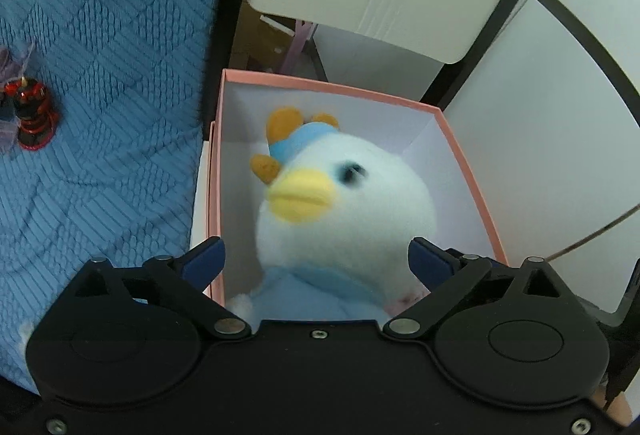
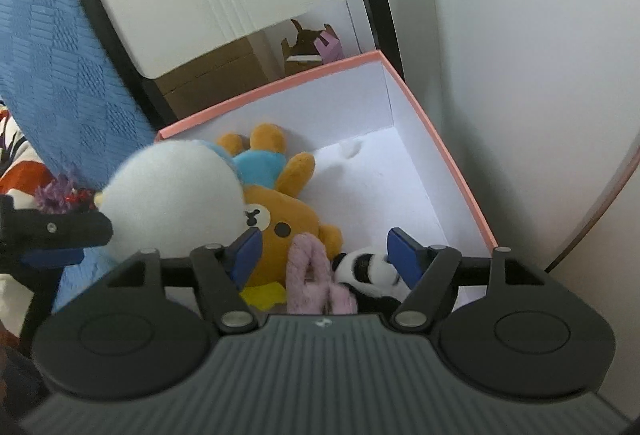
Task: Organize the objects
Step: 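Open the left tool over the box while the right tool releases the pink strip inside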
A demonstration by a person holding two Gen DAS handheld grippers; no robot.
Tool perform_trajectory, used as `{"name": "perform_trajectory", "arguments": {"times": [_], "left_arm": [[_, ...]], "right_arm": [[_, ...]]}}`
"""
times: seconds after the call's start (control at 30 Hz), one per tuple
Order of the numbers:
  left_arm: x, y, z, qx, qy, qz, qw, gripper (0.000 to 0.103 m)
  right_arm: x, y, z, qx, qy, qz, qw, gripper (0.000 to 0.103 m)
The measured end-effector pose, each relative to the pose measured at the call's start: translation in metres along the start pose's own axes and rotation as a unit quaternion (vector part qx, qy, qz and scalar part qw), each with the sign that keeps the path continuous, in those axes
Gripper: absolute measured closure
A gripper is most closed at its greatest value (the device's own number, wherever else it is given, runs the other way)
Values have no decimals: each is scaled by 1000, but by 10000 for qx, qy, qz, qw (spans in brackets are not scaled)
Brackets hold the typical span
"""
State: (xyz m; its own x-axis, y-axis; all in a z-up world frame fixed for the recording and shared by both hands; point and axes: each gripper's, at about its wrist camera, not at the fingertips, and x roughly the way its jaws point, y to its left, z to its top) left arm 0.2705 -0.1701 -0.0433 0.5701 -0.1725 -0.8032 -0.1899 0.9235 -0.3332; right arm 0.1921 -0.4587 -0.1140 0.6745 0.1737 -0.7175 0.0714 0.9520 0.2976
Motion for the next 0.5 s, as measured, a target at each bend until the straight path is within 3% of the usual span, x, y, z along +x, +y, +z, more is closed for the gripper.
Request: {"name": "perform_trajectory", "arguments": {"times": [0.5], "left_arm": [[-91,8,-17,356,-796,-79,9962,5]], "right_arm": [[-77,60,-7,-296,-621,456,9966,32]]}}
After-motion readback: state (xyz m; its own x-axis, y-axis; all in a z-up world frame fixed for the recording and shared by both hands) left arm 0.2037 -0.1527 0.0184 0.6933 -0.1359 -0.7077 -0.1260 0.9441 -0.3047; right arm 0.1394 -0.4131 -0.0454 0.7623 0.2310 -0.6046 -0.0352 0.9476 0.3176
